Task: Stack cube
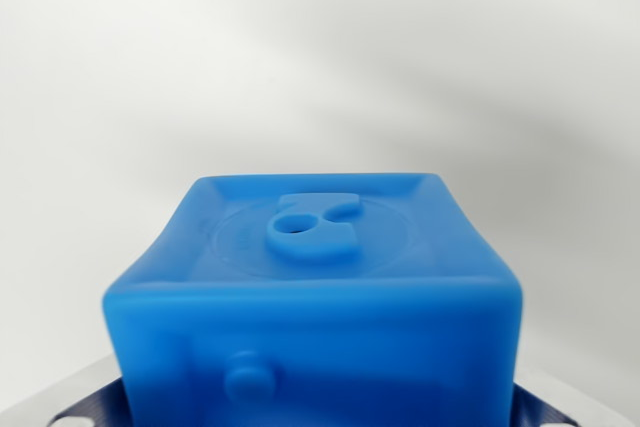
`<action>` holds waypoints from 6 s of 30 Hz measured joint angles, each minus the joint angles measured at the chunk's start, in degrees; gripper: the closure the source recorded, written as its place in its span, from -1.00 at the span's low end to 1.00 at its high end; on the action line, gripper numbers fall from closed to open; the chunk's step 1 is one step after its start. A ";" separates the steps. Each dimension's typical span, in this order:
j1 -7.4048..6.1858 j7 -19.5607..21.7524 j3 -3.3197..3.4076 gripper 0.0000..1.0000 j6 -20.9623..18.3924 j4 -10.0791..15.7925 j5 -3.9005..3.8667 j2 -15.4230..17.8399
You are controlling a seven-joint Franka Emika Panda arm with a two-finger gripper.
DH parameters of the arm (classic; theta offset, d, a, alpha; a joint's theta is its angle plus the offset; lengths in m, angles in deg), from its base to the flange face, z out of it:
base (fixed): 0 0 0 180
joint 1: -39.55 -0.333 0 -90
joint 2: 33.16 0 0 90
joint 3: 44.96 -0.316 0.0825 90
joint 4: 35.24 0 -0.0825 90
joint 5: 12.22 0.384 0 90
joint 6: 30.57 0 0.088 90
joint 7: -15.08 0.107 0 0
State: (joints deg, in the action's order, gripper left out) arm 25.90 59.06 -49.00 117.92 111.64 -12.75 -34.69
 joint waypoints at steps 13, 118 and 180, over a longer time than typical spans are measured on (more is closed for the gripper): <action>1.56 -2.74 1.45 1.00 -0.09 0.34 0.11 0.48; 14.83 -26.29 13.90 1.00 -3.85 -5.97 1.26 -2.06; 23.55 -38.18 17.04 1.00 -8.14 -17.14 3.88 -9.26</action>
State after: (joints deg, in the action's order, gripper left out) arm 49.45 20.88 -31.95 109.78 94.50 -8.87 -43.95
